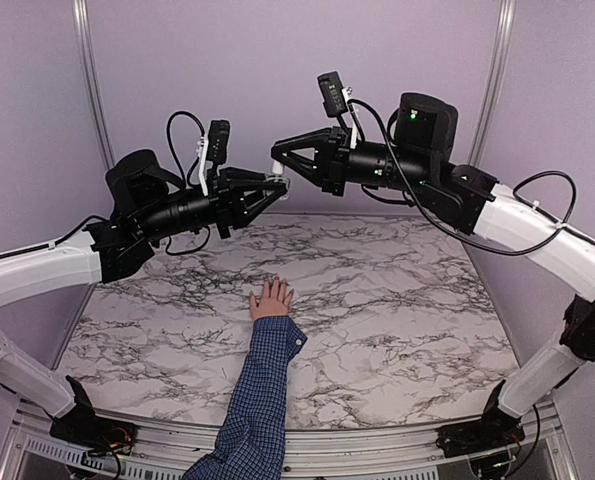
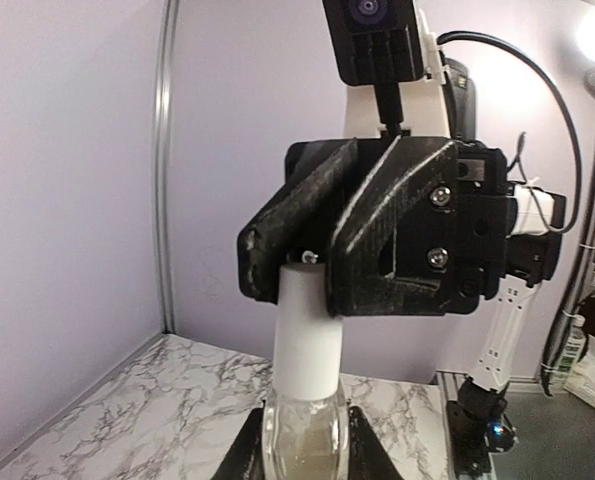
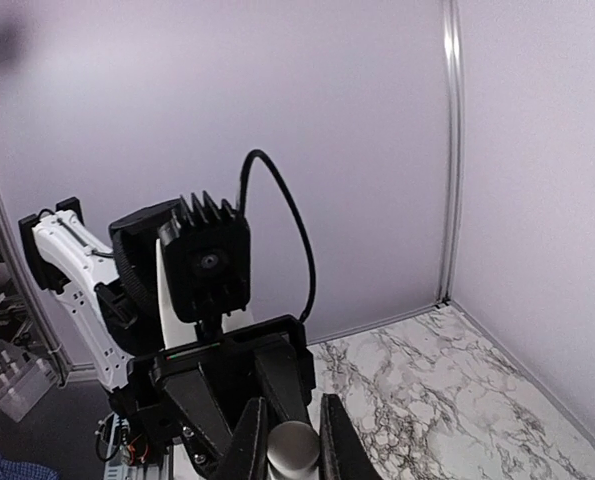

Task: Paint the nails
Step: Screw the nail polish bottle cap onto the nail polish bottle.

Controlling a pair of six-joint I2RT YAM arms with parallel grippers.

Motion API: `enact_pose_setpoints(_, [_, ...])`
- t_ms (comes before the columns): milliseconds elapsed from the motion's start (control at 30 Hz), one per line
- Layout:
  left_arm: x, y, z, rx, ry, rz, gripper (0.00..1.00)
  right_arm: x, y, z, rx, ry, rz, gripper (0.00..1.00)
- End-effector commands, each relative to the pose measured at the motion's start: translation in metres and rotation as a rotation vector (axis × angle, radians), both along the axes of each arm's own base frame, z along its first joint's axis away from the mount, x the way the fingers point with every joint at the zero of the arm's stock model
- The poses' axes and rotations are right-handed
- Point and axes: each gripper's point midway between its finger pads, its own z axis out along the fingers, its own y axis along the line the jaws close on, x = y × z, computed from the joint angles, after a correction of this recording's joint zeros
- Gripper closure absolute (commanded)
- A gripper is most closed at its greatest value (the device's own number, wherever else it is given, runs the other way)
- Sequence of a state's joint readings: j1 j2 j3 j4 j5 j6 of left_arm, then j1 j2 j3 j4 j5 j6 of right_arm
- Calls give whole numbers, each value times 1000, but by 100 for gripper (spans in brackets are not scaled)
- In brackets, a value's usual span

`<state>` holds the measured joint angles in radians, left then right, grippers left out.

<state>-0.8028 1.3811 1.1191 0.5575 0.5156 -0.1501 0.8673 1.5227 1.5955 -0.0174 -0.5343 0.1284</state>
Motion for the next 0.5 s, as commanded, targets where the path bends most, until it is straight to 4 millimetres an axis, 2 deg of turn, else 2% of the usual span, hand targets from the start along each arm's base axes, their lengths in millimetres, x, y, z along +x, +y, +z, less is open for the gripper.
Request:
enact_pose_setpoints(0, [45,20,4,-43,-14,296,100,13,22,-35,-82,149,-132,100])
enact_pose_setpoints(167, [58,20,-7,-36,0,397,100,31,23,-51,-69,237,-251,100])
enact_pose_setpoints(333, [58,16,-7,-36,-5,394,100,34,19,-43,-56,203,-281,100])
enact_pose_setpoints(467, [39,15,-5,-28,-37,293,100,24,11,-28,-32,136,-241,74])
